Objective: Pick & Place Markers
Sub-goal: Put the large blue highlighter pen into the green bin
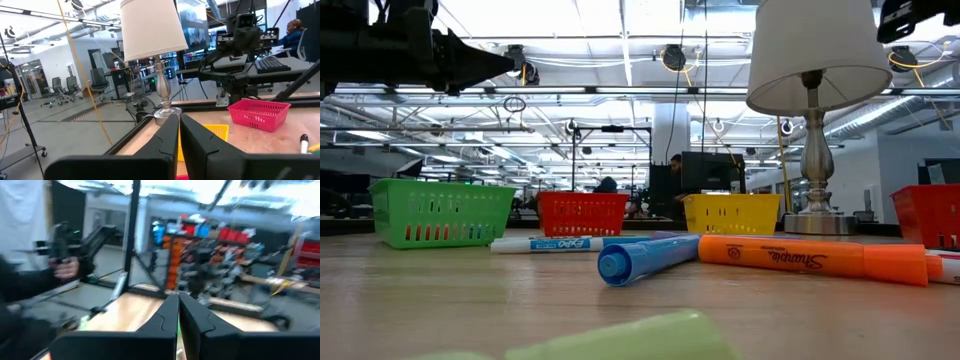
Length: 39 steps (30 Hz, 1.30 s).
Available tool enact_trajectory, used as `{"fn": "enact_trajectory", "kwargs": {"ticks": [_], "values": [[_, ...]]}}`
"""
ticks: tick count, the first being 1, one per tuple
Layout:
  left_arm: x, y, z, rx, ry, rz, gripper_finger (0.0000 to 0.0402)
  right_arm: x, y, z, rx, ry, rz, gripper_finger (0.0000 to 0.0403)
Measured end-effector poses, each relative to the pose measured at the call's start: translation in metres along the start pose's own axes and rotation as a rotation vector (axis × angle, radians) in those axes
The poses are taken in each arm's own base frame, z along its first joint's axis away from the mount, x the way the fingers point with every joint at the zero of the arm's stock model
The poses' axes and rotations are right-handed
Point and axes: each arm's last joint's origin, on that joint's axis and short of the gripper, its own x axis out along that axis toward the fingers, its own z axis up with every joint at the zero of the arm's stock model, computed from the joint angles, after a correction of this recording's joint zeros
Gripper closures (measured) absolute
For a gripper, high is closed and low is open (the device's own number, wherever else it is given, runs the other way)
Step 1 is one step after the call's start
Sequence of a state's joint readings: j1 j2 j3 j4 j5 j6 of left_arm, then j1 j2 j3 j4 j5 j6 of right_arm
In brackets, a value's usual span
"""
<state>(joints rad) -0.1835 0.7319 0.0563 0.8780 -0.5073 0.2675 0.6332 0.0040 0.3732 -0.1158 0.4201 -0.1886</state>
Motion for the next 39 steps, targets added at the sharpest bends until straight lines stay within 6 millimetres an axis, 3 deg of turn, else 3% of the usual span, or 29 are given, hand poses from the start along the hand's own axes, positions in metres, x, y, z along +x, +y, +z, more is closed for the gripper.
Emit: {"fn": "enact_trajectory", "kwargs": {"ticks": [7, 10, 14, 19, 35, 39], "values": [[0.000, 0.001, -0.001, -0.031, 0.010, 0.013, 0.0376, 0.011, 0.009, -0.022, -0.125, 0.031, 0.015, 0.0403], [0.001, 0.002, -0.001, -0.037, 0.012, 0.023, 0.0376, 0.014, 0.012, -0.031, -0.107, -0.046, 0.022, 0.0403], [0.001, 0.003, -0.002, -0.054, 0.016, 0.031, 0.0376, 0.018, 0.015, -0.060, -0.063, 0.034, 0.000, 0.0403], [0.002, 0.005, -0.002, -0.055, 0.018, 0.044, 0.0376, 0.020, 0.011, -0.075, -0.001, 0.073, -0.068, 0.0403], [0.003, 0.009, -0.003, -0.122, 0.012, 0.071, 0.0376, 0.022, 0.000, -0.077, 0.018, 0.055, -0.110, 0.0403], [0.011, 0.005, 0.007, -0.132, 0.051, 0.033, 0.0376, 0.022, 0.000, -0.077, 0.010, 0.052, -0.110, 0.0403]]}}
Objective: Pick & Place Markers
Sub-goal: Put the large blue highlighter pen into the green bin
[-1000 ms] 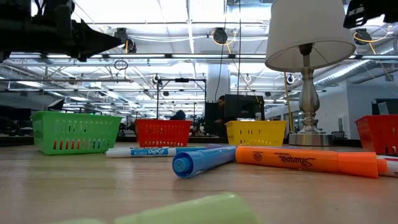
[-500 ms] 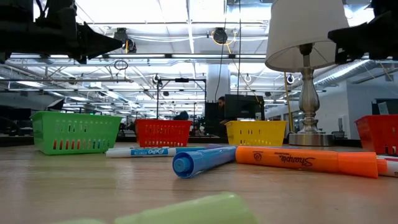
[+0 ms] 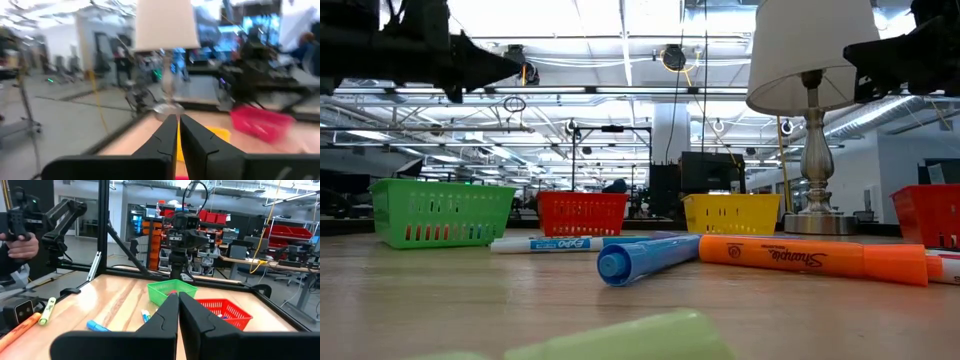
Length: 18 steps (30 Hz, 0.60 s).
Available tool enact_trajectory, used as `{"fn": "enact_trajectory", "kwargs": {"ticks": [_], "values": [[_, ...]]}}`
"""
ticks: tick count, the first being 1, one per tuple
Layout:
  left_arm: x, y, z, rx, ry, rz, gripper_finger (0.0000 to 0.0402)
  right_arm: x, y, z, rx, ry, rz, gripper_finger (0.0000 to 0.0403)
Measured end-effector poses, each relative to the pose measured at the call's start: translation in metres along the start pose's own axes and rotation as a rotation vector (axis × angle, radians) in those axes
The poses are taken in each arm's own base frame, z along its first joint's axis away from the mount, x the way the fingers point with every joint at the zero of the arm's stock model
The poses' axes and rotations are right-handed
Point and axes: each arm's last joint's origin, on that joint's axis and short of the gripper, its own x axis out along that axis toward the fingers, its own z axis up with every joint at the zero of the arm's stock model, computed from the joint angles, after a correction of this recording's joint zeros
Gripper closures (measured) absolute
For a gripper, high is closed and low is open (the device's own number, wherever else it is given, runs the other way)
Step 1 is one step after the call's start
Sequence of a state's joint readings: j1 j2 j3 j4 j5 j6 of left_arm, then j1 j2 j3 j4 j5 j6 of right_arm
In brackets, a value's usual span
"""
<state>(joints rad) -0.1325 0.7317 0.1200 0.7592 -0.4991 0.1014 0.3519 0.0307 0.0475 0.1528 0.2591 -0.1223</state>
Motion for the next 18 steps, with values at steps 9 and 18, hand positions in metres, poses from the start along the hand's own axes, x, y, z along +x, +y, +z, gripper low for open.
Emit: {"fn": "enact_trajectory", "kwargs": {"ticks": [9, 18], "values": [[0.028, -0.046, 0.018, -0.053, 0.479, -0.168, 0.0376, 0.000, 0.000, 0.000, -0.014, 0.002, -0.001, 0.0403], [0.073, -0.142, 0.002, -0.028, 0.753, -0.256, 0.0376, 0.000, 0.000, 0.000, -0.058, 0.000, 0.000, 0.0403]]}}
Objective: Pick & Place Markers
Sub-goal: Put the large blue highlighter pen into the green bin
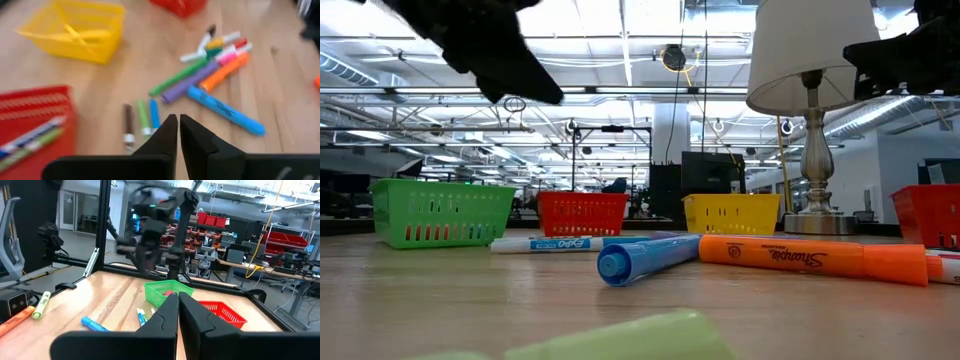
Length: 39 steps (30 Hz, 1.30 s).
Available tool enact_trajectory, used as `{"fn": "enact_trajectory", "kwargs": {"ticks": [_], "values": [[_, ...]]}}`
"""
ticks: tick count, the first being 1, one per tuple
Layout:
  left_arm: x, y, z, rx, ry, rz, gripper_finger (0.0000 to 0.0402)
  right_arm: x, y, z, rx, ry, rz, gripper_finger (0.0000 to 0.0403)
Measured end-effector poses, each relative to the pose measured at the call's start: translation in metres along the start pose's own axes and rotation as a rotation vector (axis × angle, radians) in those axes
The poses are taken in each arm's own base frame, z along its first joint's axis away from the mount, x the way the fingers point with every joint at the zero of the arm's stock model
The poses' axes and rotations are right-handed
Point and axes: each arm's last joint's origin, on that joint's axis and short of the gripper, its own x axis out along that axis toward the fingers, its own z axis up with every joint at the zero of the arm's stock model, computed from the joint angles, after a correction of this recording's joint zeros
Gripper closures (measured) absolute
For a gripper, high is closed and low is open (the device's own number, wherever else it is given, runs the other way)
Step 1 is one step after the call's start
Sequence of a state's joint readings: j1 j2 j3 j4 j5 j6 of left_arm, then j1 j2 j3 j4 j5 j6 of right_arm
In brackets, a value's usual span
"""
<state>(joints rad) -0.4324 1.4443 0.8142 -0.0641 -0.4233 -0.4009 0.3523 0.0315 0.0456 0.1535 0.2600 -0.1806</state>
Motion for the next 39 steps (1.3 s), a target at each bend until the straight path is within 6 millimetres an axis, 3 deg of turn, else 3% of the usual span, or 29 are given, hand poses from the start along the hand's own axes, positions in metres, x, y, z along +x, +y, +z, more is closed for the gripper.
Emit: {"fn": "enact_trajectory", "kwargs": {"ticks": [5, 11, 14, 18, 22, 26, 39], "values": [[0.042, -0.039, 0.024, -0.100, 0.169, 0.104, 0.0376, 0.000, 0.000, 0.000, 0.001, -0.001, 0.000, 0.0403], [0.082, -0.070, 0.045, -0.014, 0.399, 0.186, 0.0372, 0.000, 0.000, 0.002, 0.023, -0.021, -0.004, 0.0403], [0.094, -0.079, 0.054, 0.001, 0.477, 0.193, 0.0349, 0.000, 0.000, 0.002, 0.042, -0.021, -0.003, 0.0403], [0.108, -0.087, 0.067, -0.041, 0.514, 0.110, 0.0289, 0.000, 0.000, 0.002, 0.046, -0.021, -0.001, 0.0403], [0.120, -0.087, 0.068, -0.097, 0.570, 0.038, 0.0226, 0.000, 0.000, 0.002, 0.055, -0.022, 0.000, 0.0403], [0.137, -0.079, 0.059, -0.160, 0.634, 0.043, 0.0191, 0.000, 0.000, 0.002, 0.099, -0.021, 0.000, 0.0403], [0.164, -0.059, 0.046, -0.178, 0.685, 0.087, 0.0210, 0.000, 0.000, 0.002, 0.122, -0.020, 0.000, 0.0403]]}}
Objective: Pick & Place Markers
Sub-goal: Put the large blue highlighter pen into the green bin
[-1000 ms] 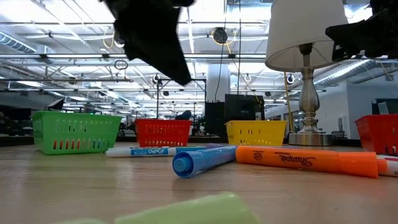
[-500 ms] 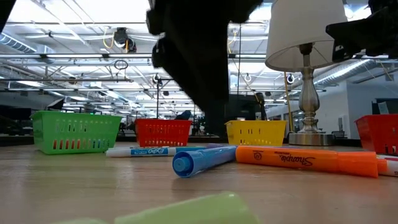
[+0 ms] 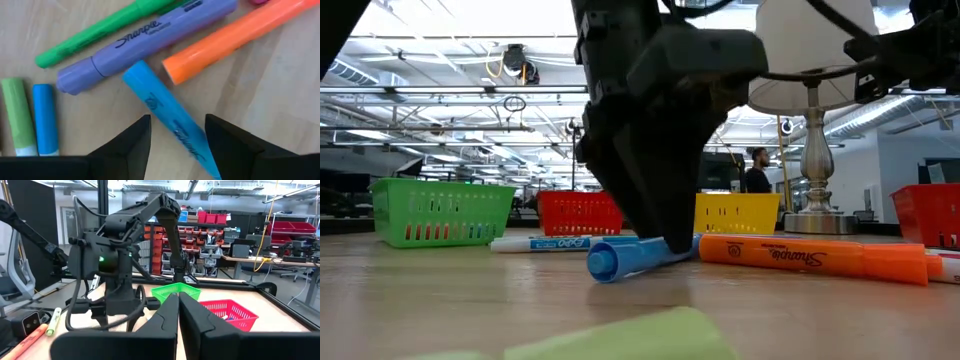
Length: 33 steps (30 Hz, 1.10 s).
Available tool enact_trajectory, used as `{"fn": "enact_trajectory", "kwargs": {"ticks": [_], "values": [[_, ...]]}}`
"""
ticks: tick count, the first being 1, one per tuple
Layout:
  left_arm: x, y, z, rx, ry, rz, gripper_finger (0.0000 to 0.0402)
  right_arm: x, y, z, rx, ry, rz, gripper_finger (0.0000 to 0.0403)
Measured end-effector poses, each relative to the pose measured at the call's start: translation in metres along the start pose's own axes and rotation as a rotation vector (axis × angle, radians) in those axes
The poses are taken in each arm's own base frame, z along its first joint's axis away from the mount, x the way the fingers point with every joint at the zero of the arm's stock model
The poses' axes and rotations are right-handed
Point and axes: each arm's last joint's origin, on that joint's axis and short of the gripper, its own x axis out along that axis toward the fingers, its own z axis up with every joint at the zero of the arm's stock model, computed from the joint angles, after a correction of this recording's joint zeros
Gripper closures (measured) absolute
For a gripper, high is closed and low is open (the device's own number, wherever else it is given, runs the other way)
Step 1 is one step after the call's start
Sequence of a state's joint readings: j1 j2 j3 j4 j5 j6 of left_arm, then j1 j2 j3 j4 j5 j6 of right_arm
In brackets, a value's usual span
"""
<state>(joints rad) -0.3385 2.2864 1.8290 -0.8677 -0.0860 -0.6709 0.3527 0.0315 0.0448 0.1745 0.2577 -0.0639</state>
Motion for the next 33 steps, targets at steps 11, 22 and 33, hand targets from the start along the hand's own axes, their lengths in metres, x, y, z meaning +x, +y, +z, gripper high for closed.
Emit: {"fn": "enact_trajectory", "kwargs": {"ticks": [11, 22, 33], "values": [[0.011, 0.008, -0.005, 0.009, 0.131, 0.005, 0.0292, 0.000, 0.000, -0.003, -0.008, 0.029, 0.001, 0.0403], [0.007, 0.006, -0.003, 0.044, 0.078, 0.044, 0.0345, 0.001, 0.000, -0.003, -0.009, 0.035, 0.002, 0.0403], [-0.088, 0.010, 0.002, 0.089, -0.114, 0.200, 0.0345, 0.001, 0.001, -0.003, -0.009, 0.035, 0.003, 0.0403]]}}
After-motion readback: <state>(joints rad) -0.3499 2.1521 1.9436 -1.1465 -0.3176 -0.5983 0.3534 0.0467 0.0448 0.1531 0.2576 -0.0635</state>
